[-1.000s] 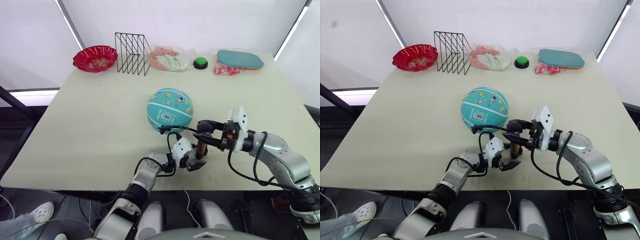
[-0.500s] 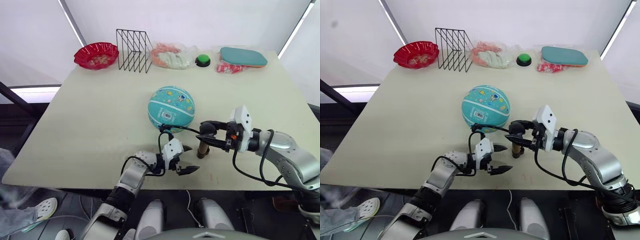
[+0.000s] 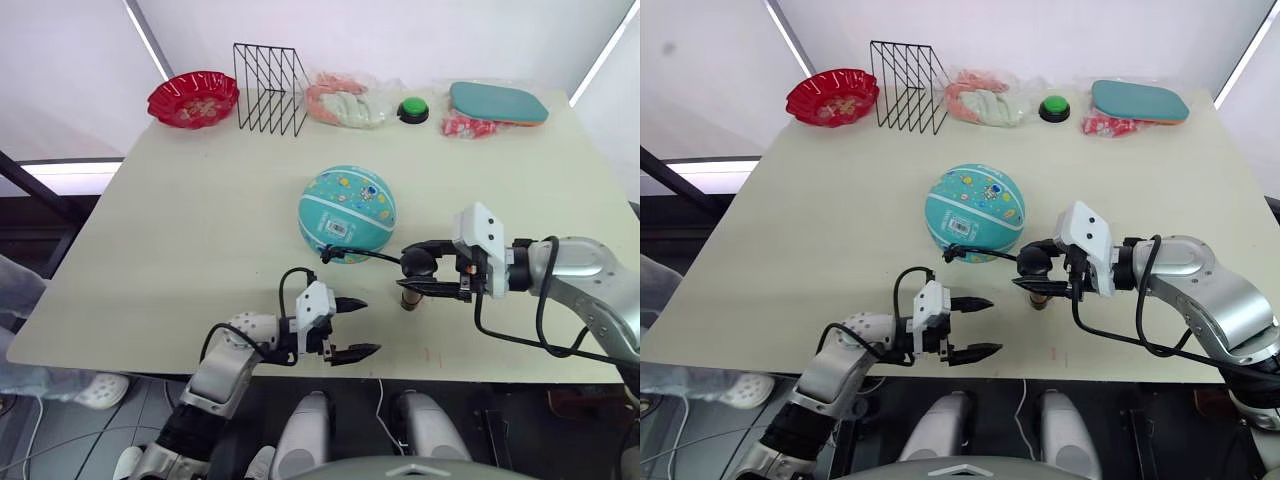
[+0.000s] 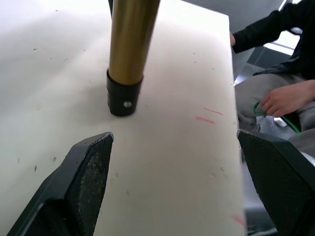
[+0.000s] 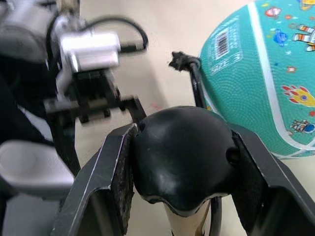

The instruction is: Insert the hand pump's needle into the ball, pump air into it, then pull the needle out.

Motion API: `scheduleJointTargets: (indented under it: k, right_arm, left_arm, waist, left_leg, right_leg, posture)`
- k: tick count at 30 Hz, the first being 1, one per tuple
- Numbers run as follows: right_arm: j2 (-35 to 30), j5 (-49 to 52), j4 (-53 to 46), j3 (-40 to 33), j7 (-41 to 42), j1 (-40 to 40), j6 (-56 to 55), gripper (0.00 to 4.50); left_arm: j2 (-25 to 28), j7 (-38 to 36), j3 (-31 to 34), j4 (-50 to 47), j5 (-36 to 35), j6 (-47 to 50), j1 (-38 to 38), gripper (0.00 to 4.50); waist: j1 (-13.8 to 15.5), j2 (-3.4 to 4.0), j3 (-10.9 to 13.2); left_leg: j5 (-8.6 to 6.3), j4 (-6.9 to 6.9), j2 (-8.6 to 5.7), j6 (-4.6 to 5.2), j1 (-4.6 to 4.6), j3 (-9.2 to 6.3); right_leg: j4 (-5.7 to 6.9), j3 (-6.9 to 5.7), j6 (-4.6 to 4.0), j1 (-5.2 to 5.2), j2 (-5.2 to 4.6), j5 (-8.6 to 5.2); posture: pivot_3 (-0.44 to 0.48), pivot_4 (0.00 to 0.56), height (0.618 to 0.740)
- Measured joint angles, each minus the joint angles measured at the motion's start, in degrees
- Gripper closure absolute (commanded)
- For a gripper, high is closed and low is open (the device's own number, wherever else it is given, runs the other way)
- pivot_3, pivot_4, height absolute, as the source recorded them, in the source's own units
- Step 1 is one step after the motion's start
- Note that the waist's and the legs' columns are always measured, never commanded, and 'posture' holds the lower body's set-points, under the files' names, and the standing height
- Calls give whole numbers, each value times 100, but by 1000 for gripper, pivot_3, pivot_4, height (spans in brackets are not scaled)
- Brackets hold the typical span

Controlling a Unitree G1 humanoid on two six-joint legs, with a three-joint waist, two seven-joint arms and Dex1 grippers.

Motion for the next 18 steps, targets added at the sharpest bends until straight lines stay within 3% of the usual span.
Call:
scheduleJointTargets:
  k: [9,18]
  right_arm:
    - [-433,-637,-43,96,264,-129,-240,2466]
    - [-633,-1828,-59,669,586,-216,-1178,2466]
  left_arm:
    - [511,130,824,-990,-844,435,664,228]
    - [893,82,1651,-1161,-1506,579,865,228]
  waist:
    - [11,-9,37]
    - [11,-8,53]
  left_leg:
    - [0,4,-2,1,-4,7]
    - [1,8,-2,0,-7,16]
  right_leg:
    - [1,-3,5,-4,-15,3]
    - [9,2,4,-13,-18,3]
  posture:
    - [0,150,740]
    - [0,150,740]
